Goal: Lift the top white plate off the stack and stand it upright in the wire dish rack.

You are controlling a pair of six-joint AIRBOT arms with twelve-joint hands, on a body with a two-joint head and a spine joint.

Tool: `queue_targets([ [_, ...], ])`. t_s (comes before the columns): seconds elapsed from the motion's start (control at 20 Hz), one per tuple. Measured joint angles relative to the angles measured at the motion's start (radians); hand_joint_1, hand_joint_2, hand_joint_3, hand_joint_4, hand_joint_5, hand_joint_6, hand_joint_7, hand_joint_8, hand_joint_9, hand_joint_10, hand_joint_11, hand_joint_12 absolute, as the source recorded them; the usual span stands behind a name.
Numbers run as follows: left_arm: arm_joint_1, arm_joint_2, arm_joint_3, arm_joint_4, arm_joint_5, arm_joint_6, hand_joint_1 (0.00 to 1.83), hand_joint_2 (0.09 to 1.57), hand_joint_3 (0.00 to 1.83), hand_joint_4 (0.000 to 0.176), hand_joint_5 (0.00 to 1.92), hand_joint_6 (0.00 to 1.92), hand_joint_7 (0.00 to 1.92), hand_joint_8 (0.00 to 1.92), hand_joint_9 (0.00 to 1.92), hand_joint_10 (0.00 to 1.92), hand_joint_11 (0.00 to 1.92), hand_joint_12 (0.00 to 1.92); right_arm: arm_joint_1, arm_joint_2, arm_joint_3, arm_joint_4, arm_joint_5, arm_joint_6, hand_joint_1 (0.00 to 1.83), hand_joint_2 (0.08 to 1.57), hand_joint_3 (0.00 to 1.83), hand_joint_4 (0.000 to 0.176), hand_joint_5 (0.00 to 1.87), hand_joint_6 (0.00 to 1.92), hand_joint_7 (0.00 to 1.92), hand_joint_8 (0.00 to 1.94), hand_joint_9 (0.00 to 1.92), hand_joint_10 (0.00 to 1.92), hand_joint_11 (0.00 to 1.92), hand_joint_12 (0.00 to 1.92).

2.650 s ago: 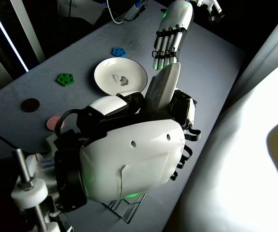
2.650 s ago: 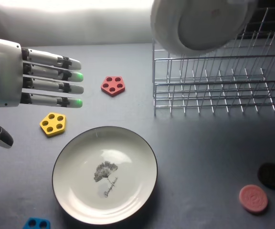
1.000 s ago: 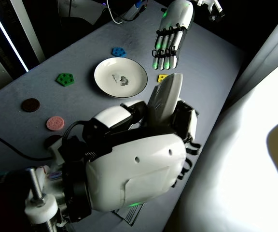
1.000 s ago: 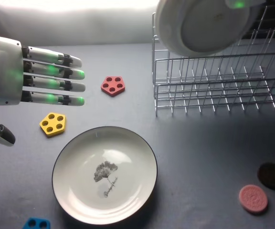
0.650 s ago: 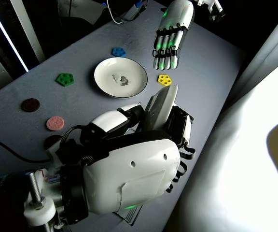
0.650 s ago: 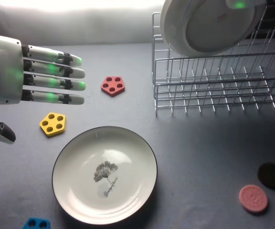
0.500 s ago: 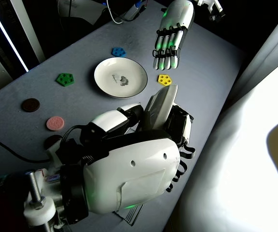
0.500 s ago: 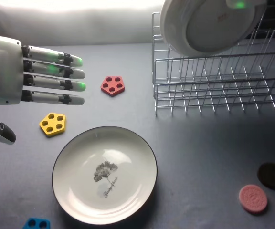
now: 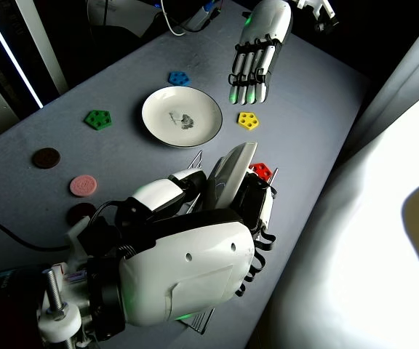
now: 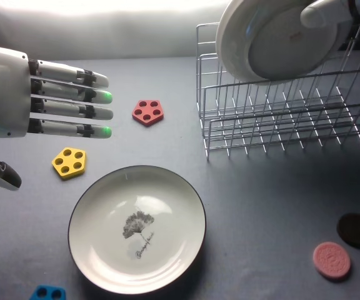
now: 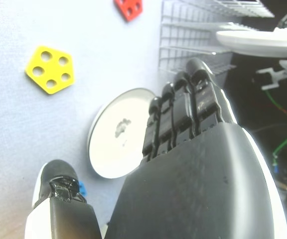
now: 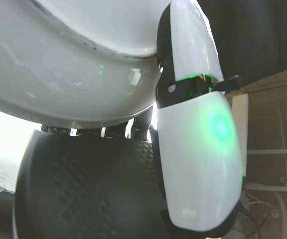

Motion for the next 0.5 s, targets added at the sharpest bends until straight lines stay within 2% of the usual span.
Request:
queue_targets([
  [0.05,0.000,0.000,0.000,0.000,-0.001,0.000,0.23,0.98,0.00,0.000,0.09,0.00,0.12,0.00,0.12,0.00,0.01,0.40,0.000,0.000,0.000,0.000,0.000,0.000,1.48,1.07,0.00,0.000,0.92,1.06,1.04,0.68,1.05,0.83,1.01,1.22],
  [0.1,0.000,0.000,0.000,0.000,-0.001,0.000,0.21,0.98,0.00,0.000,0.09,0.00,0.12,0.00,0.12,0.00,0.02,0.40,0.000,0.000,0.004,-0.001,0.000,-0.001,1.49,1.07,0.00,0.000,0.90,1.08,1.03,0.69,1.04,0.82,0.99,1.32],
  [0.2,0.000,0.000,0.000,0.000,-0.005,0.000,0.20,0.98,0.00,0.000,0.10,0.01,0.13,0.01,0.12,0.00,0.01,0.40,-0.005,0.000,0.005,0.003,0.003,0.000,1.49,1.07,0.00,0.000,0.90,1.05,1.06,0.65,1.07,0.78,0.98,1.35],
  [0.25,0.000,0.000,0.000,0.000,-0.007,-0.001,0.21,0.98,0.00,0.000,0.10,0.01,0.13,0.01,0.13,0.00,0.02,0.41,-0.005,0.000,0.005,0.003,0.005,0.000,1.41,1.08,0.00,0.000,0.91,1.10,1.04,0.74,1.06,0.90,1.02,0.88],
  [0.3,0.000,0.000,0.000,0.000,-0.008,-0.003,0.20,0.98,0.00,0.000,0.11,0.01,0.13,0.01,0.13,0.00,0.02,0.41,-0.007,0.000,0.005,-0.005,0.006,-0.001,1.48,1.07,0.00,0.000,0.90,1.07,1.05,0.68,1.06,0.82,0.99,1.25],
  [0.35,0.000,0.000,0.000,0.000,-0.009,-0.003,0.22,0.98,0.00,0.000,0.11,0.01,0.13,0.01,0.12,0.00,0.02,0.41,-0.007,0.000,0.004,-0.015,0.006,-0.002,1.49,1.07,0.00,0.000,0.92,1.05,1.05,0.66,1.05,0.80,0.96,1.35],
  [0.5,0.000,0.000,0.000,0.000,-0.011,-0.004,0.19,0.99,0.00,0.000,0.11,0.00,0.14,0.00,0.13,0.00,0.01,0.40,-0.011,0.000,0.002,-0.016,0.015,0.002,1.49,1.07,0.00,0.000,0.91,1.05,1.05,0.67,1.06,0.79,0.98,1.35],
])
